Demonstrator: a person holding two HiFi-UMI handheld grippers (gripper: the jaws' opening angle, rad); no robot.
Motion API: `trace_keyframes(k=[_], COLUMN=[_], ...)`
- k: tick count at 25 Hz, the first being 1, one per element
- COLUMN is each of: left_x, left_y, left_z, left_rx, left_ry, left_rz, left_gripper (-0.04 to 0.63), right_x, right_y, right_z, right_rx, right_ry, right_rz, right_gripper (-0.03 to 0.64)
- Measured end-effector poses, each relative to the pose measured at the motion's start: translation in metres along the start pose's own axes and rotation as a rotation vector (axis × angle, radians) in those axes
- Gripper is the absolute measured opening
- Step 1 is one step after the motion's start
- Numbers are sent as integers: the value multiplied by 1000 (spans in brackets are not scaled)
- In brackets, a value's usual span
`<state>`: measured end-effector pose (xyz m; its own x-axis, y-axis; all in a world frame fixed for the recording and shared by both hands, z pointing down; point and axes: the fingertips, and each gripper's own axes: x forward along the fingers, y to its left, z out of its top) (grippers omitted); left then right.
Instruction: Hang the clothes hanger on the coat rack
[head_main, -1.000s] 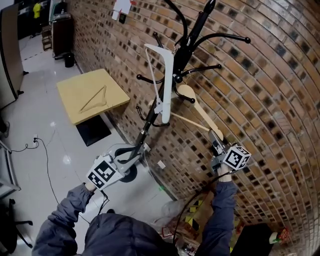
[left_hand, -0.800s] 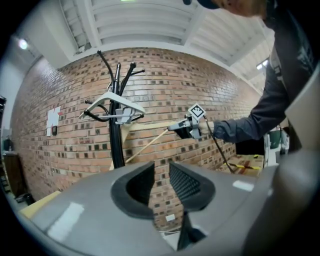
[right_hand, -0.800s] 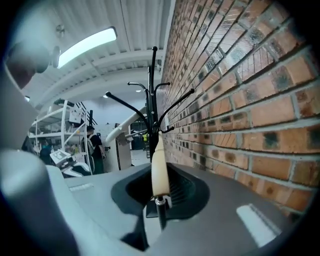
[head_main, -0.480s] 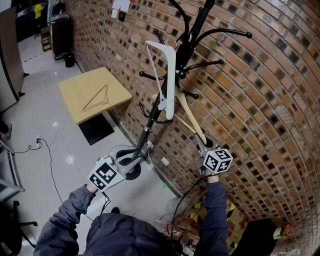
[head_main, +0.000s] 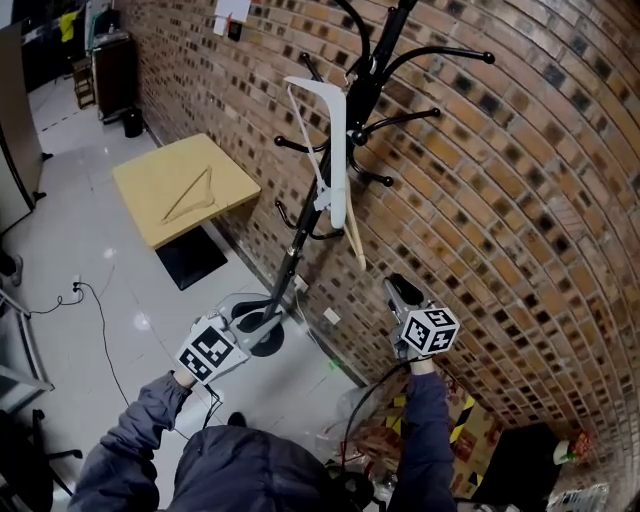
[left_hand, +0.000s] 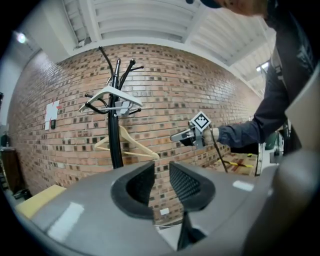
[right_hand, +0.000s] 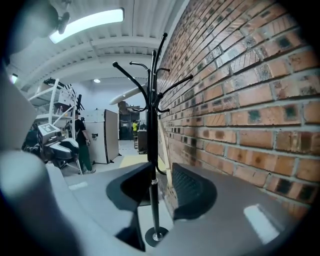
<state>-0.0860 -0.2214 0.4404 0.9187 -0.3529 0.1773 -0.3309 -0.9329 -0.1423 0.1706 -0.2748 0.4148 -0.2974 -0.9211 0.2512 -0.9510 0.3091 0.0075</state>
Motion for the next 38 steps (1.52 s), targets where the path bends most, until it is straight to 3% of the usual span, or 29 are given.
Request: trace_keyframes(k=[9, 14, 17, 27, 38], left_x=[7, 5, 3, 4, -8], left_y=[-19, -37, -44, -77, -108], left_z=[-4, -6, -11, -19, -31], left_rx=[-49, -102, -136, -187, -225], left_ry=[-6, -18, -19, -6, 14], left_rz=[-3, 10, 29, 51, 125], left_gripper=[87, 87, 86, 76, 71], right_x=[-53, -75, -85, -116, -137], right_y=[85, 109, 117, 127, 135], right_z=[-17, -33, -40, -54, -73], right_rx=[-5, -29, -79, -94, -135], right_ry=[-22, -31, -27, -29, -19], right_rz=[64, 44, 22, 33, 43], right_gripper=[132, 127, 50, 48, 44])
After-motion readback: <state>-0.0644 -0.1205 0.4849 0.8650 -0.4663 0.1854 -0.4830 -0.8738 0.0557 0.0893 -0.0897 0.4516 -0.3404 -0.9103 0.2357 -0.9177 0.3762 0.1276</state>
